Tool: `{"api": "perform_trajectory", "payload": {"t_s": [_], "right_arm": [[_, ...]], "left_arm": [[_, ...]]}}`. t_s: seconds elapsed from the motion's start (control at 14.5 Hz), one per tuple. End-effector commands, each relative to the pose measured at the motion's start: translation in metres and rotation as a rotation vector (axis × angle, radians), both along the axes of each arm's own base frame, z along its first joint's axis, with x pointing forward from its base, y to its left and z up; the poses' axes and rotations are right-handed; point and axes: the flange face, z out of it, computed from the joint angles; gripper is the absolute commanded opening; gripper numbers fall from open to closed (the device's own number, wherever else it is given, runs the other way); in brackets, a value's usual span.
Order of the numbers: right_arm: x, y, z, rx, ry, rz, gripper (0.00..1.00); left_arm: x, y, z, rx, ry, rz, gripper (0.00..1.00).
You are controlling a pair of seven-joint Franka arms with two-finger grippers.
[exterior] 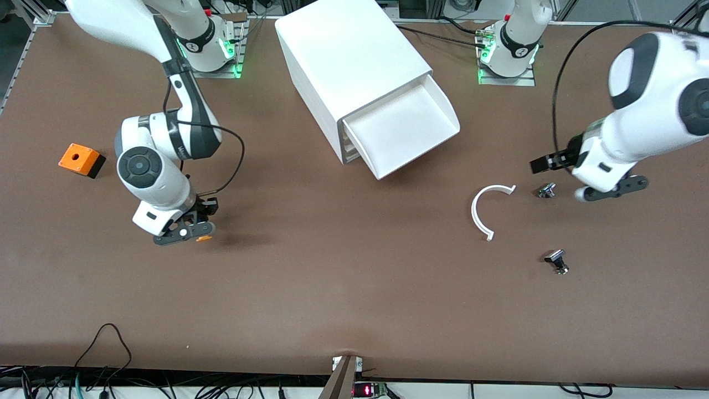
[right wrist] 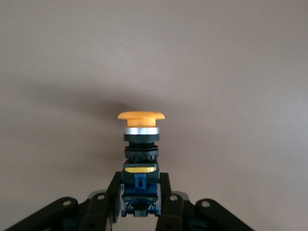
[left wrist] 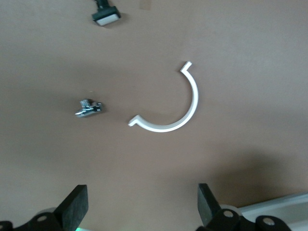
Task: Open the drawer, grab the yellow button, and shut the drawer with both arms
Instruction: 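Close the drawer with the left gripper while the right gripper places the button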
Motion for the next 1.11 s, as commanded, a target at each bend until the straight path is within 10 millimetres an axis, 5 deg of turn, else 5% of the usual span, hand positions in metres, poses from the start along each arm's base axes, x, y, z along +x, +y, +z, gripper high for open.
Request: {"api": "perform_trajectory", "payload": {"t_s": [0.0, 0.28, 0.41, 0.69, 0.83, 0.9, 0.97, 1.04], "right_arm": [[-0.030, -0.046, -0.018, 0.027, 0.000, -0.071, 0.30], [-0.052, -0.101, -0.059, 0.041, -0.039, -0.074, 0.31], [-0.071, -0.102, -0.078, 0.054, -0.070, -0.067, 0.31], [-0.085, -0.114, -0.100, 0.052, -0.048, -0.085, 0.35], [-0.085, -0.116, -0.102, 0.051, -0.040, -0.107, 0.56], [-0.082, -0.116, -0.096, 0.055, -0.046, -0.116, 0.83], [-0.077, -0.116, -0.087, 0.056, -0.049, -0.136, 1.00], [-0.071, -0.115, -0.079, 0.053, -0.043, -0.156, 1.00]], "left_arm": [[0.006, -0.047, -0.027, 0.015, 0.000, 0.127, 1.00], [-0.013, -0.112, -0.073, 0.011, -0.051, 0.240, 1.00], [-0.033, -0.151, -0.094, 0.001, -0.076, 0.303, 1.00], [-0.059, -0.194, -0.101, -0.003, -0.069, 0.362, 1.00], [-0.074, -0.212, -0.106, 0.005, -0.053, 0.360, 1.00], [-0.082, -0.218, -0.109, 0.010, -0.044, 0.357, 1.00], [-0.091, -0.227, -0.111, 0.011, -0.036, 0.339, 1.00], [-0.104, -0.237, -0.114, 0.015, -0.026, 0.312, 1.00]]}}
